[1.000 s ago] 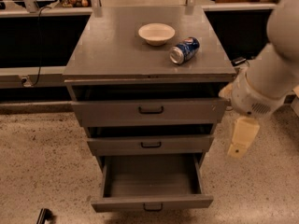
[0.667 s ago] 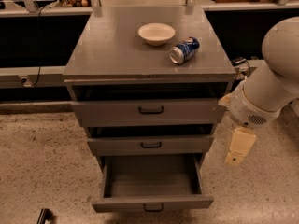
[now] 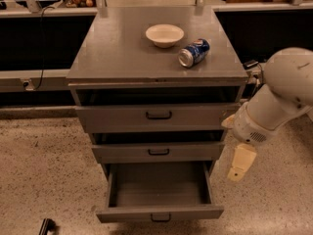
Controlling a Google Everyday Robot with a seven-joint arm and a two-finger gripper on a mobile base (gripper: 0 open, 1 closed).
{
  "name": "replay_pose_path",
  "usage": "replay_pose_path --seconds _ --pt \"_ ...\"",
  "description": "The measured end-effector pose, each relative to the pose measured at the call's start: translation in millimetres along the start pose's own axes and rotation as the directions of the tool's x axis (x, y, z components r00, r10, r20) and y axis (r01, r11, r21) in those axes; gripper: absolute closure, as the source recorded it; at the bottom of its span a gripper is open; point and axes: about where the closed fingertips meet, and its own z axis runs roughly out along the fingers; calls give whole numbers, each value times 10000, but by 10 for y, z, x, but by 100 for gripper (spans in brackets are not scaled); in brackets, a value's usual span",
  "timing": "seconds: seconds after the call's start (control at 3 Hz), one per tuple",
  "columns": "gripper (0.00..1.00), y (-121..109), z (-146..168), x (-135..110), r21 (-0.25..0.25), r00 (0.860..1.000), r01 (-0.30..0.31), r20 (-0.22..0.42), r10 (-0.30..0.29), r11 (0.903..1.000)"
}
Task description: Close bottom drawer
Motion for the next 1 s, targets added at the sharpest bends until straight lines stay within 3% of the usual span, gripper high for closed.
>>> replay_pose_path --seconds 0.33,0.67,1.0 --pt "0 155 841 289 -789 9949 -429 880 498 9960" --pt "0 148 1079 386 -633 9917 -712 1026 774 9955" --pt "0 142 1147 352 -704 9978 -638 156 650 9955"
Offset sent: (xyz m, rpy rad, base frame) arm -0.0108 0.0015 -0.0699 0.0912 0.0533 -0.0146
